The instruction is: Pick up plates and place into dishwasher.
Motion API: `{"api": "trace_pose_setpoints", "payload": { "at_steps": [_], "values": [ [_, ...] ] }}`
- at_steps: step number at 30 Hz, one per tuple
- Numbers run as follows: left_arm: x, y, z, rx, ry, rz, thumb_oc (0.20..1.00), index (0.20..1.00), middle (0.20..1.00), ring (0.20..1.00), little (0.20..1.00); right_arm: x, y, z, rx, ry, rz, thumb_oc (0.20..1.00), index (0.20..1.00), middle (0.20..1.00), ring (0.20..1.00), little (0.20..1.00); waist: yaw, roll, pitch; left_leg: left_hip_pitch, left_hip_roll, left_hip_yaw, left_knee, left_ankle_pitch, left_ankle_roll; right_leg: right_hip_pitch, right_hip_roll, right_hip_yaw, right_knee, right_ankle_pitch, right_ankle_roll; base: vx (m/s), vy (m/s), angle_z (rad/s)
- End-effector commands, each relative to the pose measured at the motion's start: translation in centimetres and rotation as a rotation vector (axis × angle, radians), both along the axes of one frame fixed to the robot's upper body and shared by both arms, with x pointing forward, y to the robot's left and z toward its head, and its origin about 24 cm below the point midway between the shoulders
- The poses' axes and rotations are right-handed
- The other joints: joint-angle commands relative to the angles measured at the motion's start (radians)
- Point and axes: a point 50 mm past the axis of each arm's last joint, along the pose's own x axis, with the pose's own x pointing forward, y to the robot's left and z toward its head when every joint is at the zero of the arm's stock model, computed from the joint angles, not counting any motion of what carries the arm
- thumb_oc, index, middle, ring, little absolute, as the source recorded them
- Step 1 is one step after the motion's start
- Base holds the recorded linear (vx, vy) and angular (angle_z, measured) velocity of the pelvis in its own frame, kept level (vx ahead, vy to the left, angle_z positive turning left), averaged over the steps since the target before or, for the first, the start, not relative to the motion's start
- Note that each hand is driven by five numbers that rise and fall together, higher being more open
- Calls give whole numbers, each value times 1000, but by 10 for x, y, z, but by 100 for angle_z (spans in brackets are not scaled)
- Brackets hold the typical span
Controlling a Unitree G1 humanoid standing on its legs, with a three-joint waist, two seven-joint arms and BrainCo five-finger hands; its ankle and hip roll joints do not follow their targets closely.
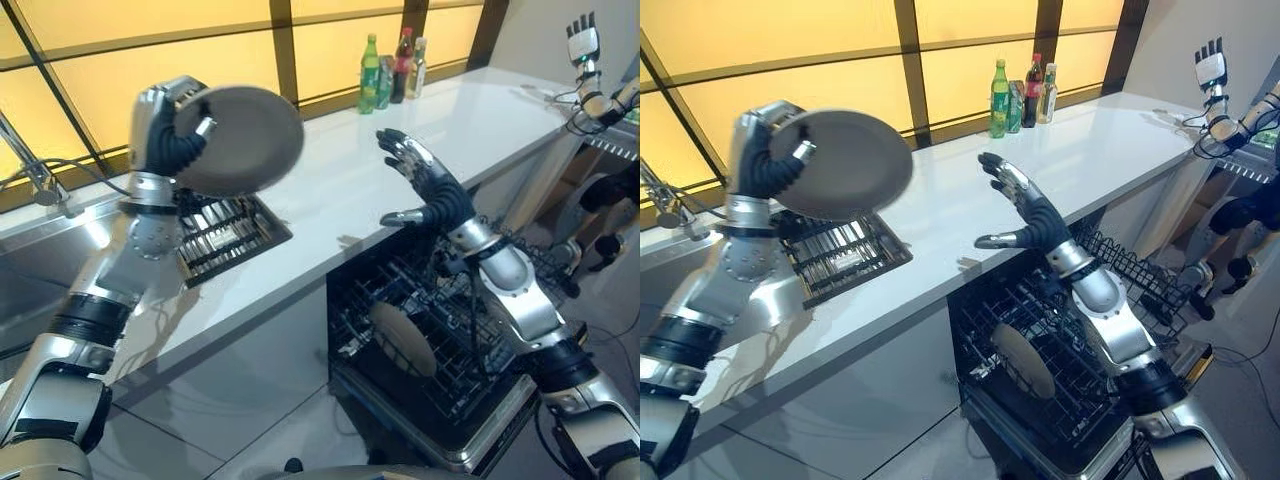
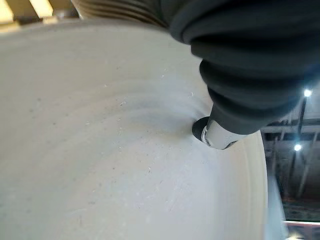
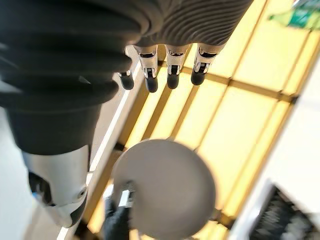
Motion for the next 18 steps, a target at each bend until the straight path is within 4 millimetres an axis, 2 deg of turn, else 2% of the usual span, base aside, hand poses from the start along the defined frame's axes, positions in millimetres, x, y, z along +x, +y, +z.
{"api": "trace_pose_setpoints", "payload": {
  "at_steps": [1,4,8,18],
  "values": [
    [0,-34,34,-78,-91,-199,200,200,200,200,200,15,14,33,80,-54,11,1000,1000,1000,1000,1000,33,-4,8,40,-33,-12,13,-152,-3,71,-54,-22,16,-138,90,36,-53,2],
    [-2,-51,29,-102,-65,-283,200,200,200,200,200,24,20,30,131,10,8,1000,1000,1000,1000,1000,42,-10,2,46,-33,-21,14,-155,-1,79,-52,-24,14,-140,86,32,-41,5],
    [-7,-67,22,-83,-34,-361,200,200,200,200,200,34,19,27,188,71,-20,1000,1000,1000,1000,1000,54,-15,-4,53,-31,-26,14,-158,0,89,-49,-26,13,-142,82,39,-28,3],
    [-11,-88,17,-50,23,-492,200,200,200,200,200,56,13,18,200,209,-67,1000,1000,1000,1000,1000,78,-19,-14,63,-32,-44,11,-160,3,104,-49,-31,9,-144,76,25,-9,4]
  ]
}}
